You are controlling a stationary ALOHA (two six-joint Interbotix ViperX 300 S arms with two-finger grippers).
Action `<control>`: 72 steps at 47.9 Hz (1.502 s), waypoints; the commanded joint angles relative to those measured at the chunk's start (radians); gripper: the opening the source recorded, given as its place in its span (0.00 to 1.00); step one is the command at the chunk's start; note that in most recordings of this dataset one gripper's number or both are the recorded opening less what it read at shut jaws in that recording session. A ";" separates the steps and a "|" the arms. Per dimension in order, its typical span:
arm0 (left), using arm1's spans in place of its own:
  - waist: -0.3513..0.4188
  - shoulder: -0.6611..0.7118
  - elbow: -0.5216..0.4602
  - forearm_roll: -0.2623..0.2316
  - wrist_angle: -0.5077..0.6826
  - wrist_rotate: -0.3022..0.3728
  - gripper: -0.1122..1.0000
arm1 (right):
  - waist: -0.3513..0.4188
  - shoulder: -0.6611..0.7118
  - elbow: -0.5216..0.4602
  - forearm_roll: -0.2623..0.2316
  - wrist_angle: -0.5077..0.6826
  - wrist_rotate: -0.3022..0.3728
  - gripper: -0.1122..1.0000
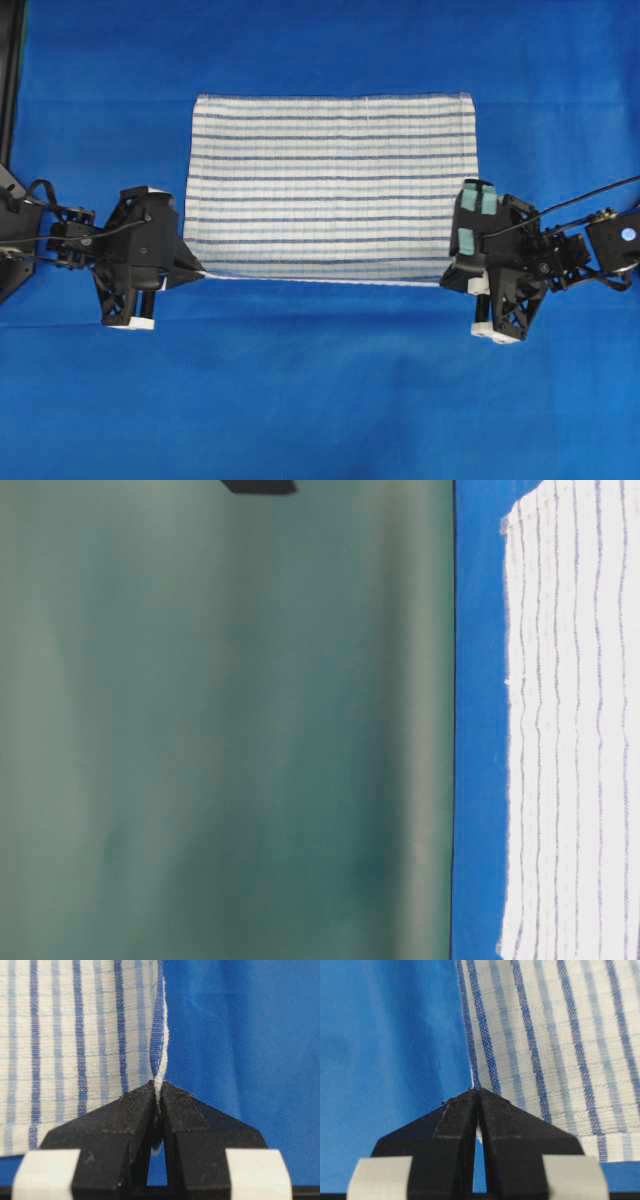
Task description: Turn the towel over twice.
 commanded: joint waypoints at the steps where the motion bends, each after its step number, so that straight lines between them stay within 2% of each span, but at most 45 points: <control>1: -0.003 0.002 -0.023 -0.002 -0.006 0.005 0.12 | 0.006 -0.003 -0.021 -0.002 -0.005 0.000 0.12; 11: -0.003 0.005 -0.028 -0.002 -0.006 0.014 0.14 | 0.003 -0.003 -0.025 -0.002 -0.005 0.000 0.12; 16: -0.003 0.005 -0.034 -0.002 -0.006 0.008 0.27 | 0.003 0.002 -0.031 -0.002 -0.003 0.000 0.13; 19: -0.003 0.005 -0.043 -0.002 -0.003 0.000 0.39 | 0.005 0.003 -0.034 -0.002 0.003 0.000 0.26; 23: -0.005 -0.002 -0.057 -0.002 0.008 -0.002 0.63 | 0.006 0.000 -0.040 -0.003 0.026 -0.011 0.50; 26: -0.005 -0.009 -0.069 -0.002 0.020 0.002 0.79 | 0.006 -0.008 -0.046 -0.008 0.048 -0.011 0.65; 28: -0.006 -0.017 -0.074 -0.002 0.029 0.002 0.88 | 0.006 -0.017 -0.051 -0.011 0.067 -0.012 0.70; 30: -0.006 -0.026 -0.081 -0.002 0.041 0.003 0.92 | 0.006 -0.029 -0.054 -0.012 0.083 -0.014 0.70; 33: -0.006 -0.048 -0.089 -0.002 0.063 0.003 0.91 | 0.006 -0.051 -0.060 -0.021 0.106 -0.017 0.65; 38: -0.005 -0.104 -0.103 -0.002 0.114 0.003 0.89 | 0.005 -0.103 -0.066 -0.048 0.132 -0.017 0.66; 60: 0.006 -0.407 -0.081 -0.002 0.132 0.003 0.88 | -0.003 -0.431 -0.052 -0.238 0.141 -0.017 0.66; 65: 0.008 -0.480 -0.069 -0.002 0.132 0.011 0.88 | -0.006 -0.479 -0.041 -0.259 0.141 -0.015 0.66; 72: 0.028 -0.535 -0.051 -0.002 0.132 0.012 0.88 | -0.023 -0.497 -0.035 -0.264 0.140 -0.015 0.66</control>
